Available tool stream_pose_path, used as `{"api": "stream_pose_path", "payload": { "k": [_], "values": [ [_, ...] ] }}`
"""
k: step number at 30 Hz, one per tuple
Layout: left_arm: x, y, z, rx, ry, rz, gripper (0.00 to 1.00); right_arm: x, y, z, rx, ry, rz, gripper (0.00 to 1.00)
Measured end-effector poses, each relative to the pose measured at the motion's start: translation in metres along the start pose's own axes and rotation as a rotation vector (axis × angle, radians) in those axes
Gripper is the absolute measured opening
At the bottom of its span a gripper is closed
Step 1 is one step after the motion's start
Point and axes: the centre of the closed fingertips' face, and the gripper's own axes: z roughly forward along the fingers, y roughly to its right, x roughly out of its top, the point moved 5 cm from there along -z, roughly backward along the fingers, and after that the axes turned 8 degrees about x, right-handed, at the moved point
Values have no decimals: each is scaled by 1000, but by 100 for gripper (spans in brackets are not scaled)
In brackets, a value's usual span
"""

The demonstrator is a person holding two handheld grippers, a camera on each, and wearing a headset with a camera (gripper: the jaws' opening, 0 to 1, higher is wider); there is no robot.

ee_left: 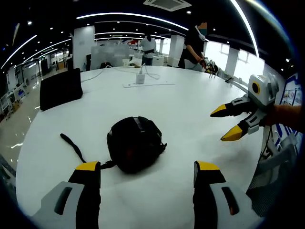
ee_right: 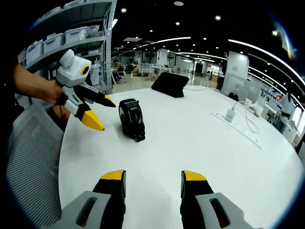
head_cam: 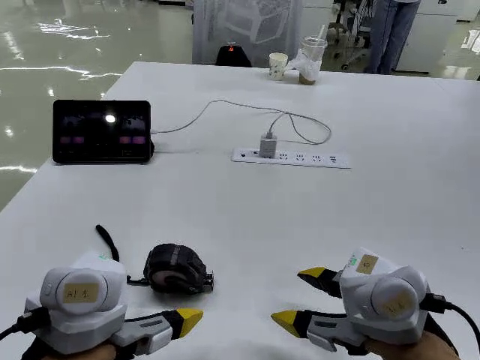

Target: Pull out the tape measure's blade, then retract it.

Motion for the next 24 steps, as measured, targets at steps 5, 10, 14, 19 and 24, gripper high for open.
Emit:
{"api": "stream_pose_path", "payload": {
  "k": [5, 10, 14, 19, 24],
  "values": [
    [2, 4, -7, -17, 22, 18, 77, -4, -6, -7, -24, 17, 16, 47],
    [0, 8, -13, -28, 36, 34, 78, -8, -13, -13, -40, 29, 30, 49],
    [-2, 11, -18, -38, 48, 40, 79, -10, -17, -18, -51, 41, 49, 52],
    [-4, 14, -22, -48, 58, 55, 79, -11, -22, -26, -65, 52, 59, 55],
    [-4, 16, -26, -55, 70, 56, 79, -10, -25, -35, -88, 68, 72, 58]
  ]
}}
